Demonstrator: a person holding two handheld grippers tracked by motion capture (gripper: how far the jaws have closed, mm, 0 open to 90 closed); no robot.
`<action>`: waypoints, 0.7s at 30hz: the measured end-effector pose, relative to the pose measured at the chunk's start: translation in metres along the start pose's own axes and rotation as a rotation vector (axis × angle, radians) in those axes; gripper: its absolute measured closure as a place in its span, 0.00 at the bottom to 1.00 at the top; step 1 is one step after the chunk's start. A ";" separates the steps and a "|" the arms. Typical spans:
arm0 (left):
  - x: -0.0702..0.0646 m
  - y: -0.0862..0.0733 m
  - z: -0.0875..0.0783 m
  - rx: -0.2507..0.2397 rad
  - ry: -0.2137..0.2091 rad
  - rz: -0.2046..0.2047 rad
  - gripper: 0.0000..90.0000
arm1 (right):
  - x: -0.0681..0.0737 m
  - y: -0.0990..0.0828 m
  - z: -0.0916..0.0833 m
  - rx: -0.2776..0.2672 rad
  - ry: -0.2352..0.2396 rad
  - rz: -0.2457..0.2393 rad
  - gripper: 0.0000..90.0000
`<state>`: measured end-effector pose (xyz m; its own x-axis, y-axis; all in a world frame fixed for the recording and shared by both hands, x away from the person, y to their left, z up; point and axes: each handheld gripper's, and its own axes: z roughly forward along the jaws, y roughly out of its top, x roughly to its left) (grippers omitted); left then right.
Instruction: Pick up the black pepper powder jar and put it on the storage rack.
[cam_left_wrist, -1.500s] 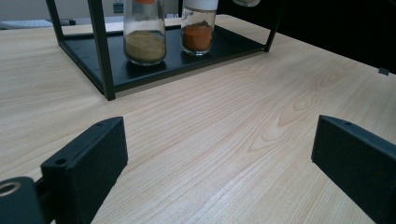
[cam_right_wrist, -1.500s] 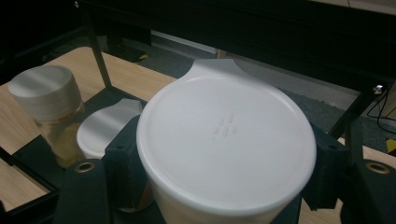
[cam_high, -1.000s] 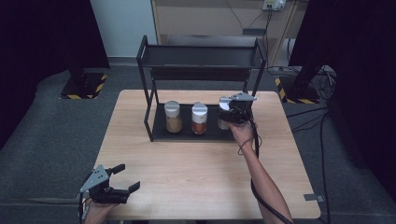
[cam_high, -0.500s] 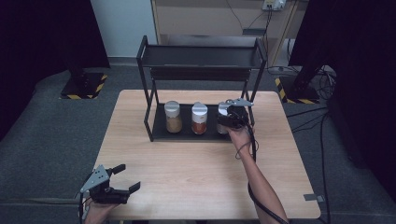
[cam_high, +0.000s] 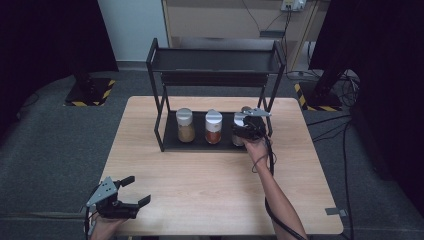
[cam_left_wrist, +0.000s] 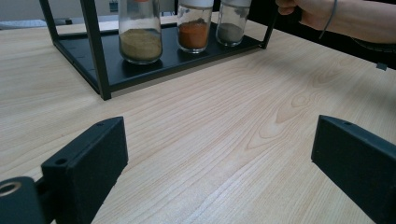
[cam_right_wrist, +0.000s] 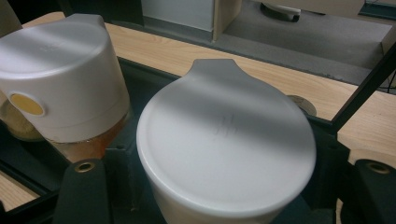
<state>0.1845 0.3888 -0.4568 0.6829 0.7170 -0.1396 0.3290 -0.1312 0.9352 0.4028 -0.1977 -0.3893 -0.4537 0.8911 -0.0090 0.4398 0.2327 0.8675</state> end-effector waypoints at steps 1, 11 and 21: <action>0.000 0.000 0.000 0.000 0.000 0.000 0.03 | 0.000 -0.001 0.000 -0.001 -0.001 0.002 0.34; 0.000 0.000 0.000 0.000 -0.001 0.002 0.03 | -0.002 -0.002 0.001 -0.007 0.006 0.002 0.34; 0.000 0.000 0.000 0.000 -0.001 0.003 0.03 | -0.010 0.004 -0.009 -0.031 0.015 0.017 0.14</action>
<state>0.1845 0.3884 -0.4565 0.6845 0.7160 -0.1370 0.3269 -0.1335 0.9356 0.4025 -0.2090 -0.3812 -0.4585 0.8886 0.0130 0.4234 0.2056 0.8823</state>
